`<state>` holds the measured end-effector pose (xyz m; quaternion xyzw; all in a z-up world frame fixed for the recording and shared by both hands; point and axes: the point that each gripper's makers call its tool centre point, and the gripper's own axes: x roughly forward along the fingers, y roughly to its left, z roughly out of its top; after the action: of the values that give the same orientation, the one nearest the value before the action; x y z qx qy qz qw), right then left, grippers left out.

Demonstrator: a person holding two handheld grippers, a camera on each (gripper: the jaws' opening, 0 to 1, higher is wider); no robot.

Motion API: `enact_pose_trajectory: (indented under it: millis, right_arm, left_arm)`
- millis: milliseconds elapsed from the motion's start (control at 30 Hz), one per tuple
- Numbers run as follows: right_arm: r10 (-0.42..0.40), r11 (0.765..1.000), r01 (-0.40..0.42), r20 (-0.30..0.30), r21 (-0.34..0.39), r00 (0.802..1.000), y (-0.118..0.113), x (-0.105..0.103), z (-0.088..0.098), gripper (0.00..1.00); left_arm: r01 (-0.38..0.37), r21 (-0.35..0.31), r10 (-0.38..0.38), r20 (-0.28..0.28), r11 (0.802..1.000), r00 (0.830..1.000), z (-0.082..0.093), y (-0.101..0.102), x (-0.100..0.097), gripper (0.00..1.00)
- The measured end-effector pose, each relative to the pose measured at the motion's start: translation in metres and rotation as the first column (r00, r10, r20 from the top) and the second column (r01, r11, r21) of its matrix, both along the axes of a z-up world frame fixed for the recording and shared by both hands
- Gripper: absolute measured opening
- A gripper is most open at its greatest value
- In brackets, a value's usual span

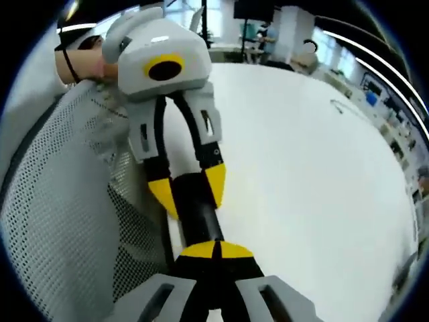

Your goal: Press the specified remote control buttons in sequence, fully releasing each button before pressing the next.

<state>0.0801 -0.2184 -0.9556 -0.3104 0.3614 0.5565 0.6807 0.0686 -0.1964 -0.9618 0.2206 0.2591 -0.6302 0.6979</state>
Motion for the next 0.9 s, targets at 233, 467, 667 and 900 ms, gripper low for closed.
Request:
enact_pose_trajectory:
  millis: [233,467,667,900]
  right_arm:
    - [0.013,1.0,-0.015,-0.088,-0.026,0.996,0.0004,0.0012,-0.0007,0.0]
    - [0.031,0.994,-0.048,-0.175,-0.094,0.984,0.0017,0.0022,-0.0028,0.0]
    - [0.045,0.981,-0.087,-0.235,-0.172,0.971,0.0035,0.0035,-0.0054,0.0]
    - [0.028,0.975,-0.079,-0.242,-0.207,0.97,0.0017,0.0035,-0.0062,0.0]
  left_arm:
    - [0.002,0.001,-0.002,0.0,1.0,1.0,0.0,0.0002,-0.0003,0.25]
    - [0.003,0.0,-0.003,-0.001,1.0,1.0,-0.0002,0.0002,0.0,0.24]
    - [0.003,0.0,-0.003,-0.001,1.0,1.0,0.0001,-0.0001,-0.0001,0.24]
    - [0.003,0.0,-0.003,0.0,1.0,1.0,0.0003,-0.0003,0.0001,0.24]
